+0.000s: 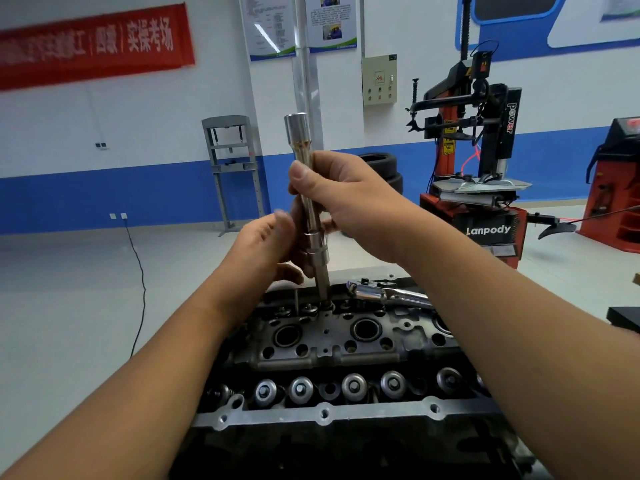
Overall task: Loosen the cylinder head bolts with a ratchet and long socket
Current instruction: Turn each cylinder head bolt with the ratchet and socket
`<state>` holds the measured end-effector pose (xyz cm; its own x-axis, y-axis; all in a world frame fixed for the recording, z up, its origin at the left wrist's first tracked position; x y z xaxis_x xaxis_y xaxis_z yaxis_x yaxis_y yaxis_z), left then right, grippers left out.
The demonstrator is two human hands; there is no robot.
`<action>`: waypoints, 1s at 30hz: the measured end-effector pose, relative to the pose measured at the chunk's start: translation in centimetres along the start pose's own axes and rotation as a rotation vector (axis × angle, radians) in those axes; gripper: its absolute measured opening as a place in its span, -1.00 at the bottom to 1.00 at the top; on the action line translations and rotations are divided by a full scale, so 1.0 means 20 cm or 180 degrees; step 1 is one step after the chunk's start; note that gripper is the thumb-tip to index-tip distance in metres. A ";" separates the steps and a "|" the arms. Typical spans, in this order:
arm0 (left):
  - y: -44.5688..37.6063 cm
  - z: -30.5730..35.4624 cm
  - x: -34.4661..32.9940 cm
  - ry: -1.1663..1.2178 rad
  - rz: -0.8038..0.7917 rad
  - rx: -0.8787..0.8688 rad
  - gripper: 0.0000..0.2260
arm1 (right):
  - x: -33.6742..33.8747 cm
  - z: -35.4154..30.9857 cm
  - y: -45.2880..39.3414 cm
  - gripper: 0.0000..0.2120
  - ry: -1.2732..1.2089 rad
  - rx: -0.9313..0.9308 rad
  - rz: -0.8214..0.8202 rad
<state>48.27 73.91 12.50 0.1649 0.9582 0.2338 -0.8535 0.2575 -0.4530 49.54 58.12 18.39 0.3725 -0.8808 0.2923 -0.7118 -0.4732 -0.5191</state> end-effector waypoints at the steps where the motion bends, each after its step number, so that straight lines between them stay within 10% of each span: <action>1: -0.01 0.00 0.01 0.0039 0.0169 0.0051 -0.41 | -0.02 0.00 0.00 -0.76 0.0003 0.0021 0.0008; 14: -0.01 -0.04 0.00 -0.0505 -0.0300 0.0503 -0.76 | 0.03 -0.05 0.00 -0.78 -0.0672 0.0619 0.0280; 30: 0.00 -0.03 -0.02 -0.2287 -0.1296 0.0010 -0.66 | 0.03 0.02 -0.02 -0.71 -0.0715 0.0143 0.0732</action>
<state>48.45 73.59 11.86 0.1064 0.4762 0.8729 -0.7968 0.5660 -0.2117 50.25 57.88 18.48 0.3305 -0.9436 -0.0189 -0.7674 -0.2571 -0.5874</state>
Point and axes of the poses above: each hand's wrist, its own y-axis away from the middle knuckle, its own x-axis out of the back of the hand, z = x × y, the point moved 2 cm from there along -y, towards the middle knuckle, and after that the axes turned 1 degree about -z, right-handed, at the moved point
